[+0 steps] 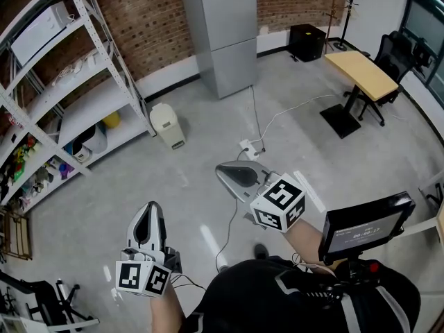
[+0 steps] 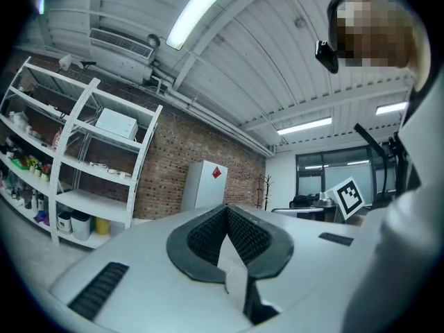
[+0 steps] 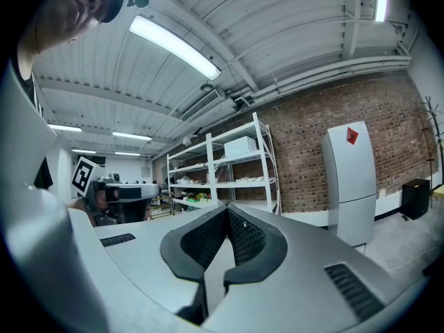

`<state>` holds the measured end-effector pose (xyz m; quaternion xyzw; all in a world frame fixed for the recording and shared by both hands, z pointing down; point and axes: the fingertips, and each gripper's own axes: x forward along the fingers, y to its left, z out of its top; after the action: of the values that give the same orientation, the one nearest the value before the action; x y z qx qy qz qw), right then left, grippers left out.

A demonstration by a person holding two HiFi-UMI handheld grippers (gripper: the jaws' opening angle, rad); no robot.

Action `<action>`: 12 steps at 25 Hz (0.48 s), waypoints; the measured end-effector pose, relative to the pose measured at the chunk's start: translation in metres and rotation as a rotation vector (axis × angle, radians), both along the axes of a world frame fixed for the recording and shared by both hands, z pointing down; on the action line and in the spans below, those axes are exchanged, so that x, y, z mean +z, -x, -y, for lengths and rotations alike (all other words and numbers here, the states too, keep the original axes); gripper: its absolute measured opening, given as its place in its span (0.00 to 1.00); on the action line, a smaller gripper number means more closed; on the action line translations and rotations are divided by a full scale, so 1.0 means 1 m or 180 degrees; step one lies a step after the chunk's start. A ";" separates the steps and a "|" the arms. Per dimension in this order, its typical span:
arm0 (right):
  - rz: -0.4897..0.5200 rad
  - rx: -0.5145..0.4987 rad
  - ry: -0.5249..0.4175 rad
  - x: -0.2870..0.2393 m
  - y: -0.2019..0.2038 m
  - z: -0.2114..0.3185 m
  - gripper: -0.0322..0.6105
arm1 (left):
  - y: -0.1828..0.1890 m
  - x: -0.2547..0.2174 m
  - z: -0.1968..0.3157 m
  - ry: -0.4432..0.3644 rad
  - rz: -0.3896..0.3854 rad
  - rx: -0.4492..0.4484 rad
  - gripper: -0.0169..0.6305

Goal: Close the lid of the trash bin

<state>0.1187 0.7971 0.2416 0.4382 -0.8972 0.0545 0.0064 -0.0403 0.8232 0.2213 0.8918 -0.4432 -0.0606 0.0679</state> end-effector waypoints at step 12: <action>-0.0032 -0.0039 -0.0050 0.000 -0.003 -0.002 0.06 | -0.003 -0.001 -0.003 -0.0043 0.0000 -0.0040 0.02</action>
<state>0.1221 0.7995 0.2415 0.4330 -0.9002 0.0452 0.0079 -0.0376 0.8257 0.2199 0.8894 -0.4484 -0.0639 0.0615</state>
